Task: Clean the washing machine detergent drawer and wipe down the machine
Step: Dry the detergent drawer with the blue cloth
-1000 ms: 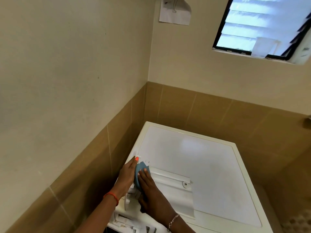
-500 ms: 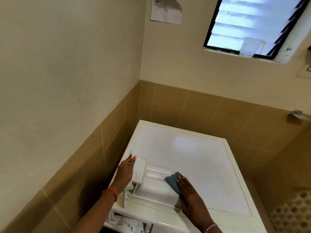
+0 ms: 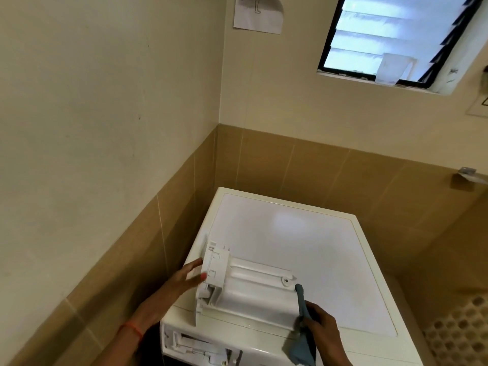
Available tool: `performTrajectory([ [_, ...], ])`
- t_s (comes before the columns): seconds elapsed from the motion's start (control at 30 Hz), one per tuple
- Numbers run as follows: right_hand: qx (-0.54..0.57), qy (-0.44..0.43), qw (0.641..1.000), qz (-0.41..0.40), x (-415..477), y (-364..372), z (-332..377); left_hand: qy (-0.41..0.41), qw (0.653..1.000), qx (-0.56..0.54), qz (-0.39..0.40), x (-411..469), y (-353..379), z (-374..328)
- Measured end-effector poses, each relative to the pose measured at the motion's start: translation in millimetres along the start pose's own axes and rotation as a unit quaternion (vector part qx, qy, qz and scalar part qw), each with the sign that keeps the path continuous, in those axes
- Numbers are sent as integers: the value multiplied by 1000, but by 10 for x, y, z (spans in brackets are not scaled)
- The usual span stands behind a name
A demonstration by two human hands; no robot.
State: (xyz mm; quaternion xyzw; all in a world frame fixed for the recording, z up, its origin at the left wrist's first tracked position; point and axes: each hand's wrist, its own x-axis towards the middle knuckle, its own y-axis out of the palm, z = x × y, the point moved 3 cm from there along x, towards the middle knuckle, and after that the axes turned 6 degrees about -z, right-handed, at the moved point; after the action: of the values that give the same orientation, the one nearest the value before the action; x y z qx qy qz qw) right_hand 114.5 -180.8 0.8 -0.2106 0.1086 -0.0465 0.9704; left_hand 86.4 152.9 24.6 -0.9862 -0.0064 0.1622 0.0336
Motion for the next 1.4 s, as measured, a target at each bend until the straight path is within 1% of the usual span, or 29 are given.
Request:
performTrajectory([
  [0.1, 26, -3, 1000, 15, -27, 97, -3, -46, 996, -41, 64, -86, -50, 206],
  [0.17, 37, -2, 999, 4, -36, 122, 14, -44, 995, -23, 88, -108, -19, 262],
  [0.2, 43, 0, 999, -5, -34, 128, 20, -42, 995, -13, 85, -127, -3, 250],
  [0.3, 42, -1, 999, -23, -27, 127, 54, -41, 998, 21, 47, -143, -11, 136],
  [0.43, 55, -15, 998, -21, -13, 63, 234, 2, 999, 51, 15, -158, -33, -255],
  [0.5, 64, -30, 997, -13, -8, -1, 387, 17, 996, 82, -31, -150, -30, -536],
  [0.57, 70, -27, 997, -7, 24, -62, 550, 28, 992, 95, -82, -131, -43, -797],
  [0.63, 79, -7, 997, 5, 87, -112, 720, 17, 991, 72, -110, -82, -41, -987],
  [0.73, 68, 40, 997, 18, 254, -171, 932, -46, 989, 40, -132, 9, -20, -1128],
  [0.83, 56, 112, 992, 31, 432, -199, 1022, -90, 985, 47, -139, 131, 8, -1139],
  [0.9, 45, 153, 986, 41, 578, -211, 991, -105, 981, 65, -148, 181, 9, -1158],
  [1.0, 23, 212, 974, 80, 756, -235, 889, -110, 981, 75, -144, 271, 17, -1245],
  [1.07, 15, 249, 958, 139, 841, -218, 816, -115, 980, 82, -139, 321, 31, -1324],
  [1.13, -2, 267, 945, 191, 894, -194, 781, -119, 980, 89, -135, 368, 44, -1373],
  [1.23, -64, 261, 942, 202, 973, -180, 786, -120, 979, 114, -122, 456, 53, -1370],
  [1.3, -109, 243, 941, 208, 1010, -151, 793, -140, 976, 127, -107, 525, 55, -1308],
  [1.4, -148, 225, 939, 215, 1047, -55, 775, -160, 973, 152, -62, 619, 106, -1244],
])
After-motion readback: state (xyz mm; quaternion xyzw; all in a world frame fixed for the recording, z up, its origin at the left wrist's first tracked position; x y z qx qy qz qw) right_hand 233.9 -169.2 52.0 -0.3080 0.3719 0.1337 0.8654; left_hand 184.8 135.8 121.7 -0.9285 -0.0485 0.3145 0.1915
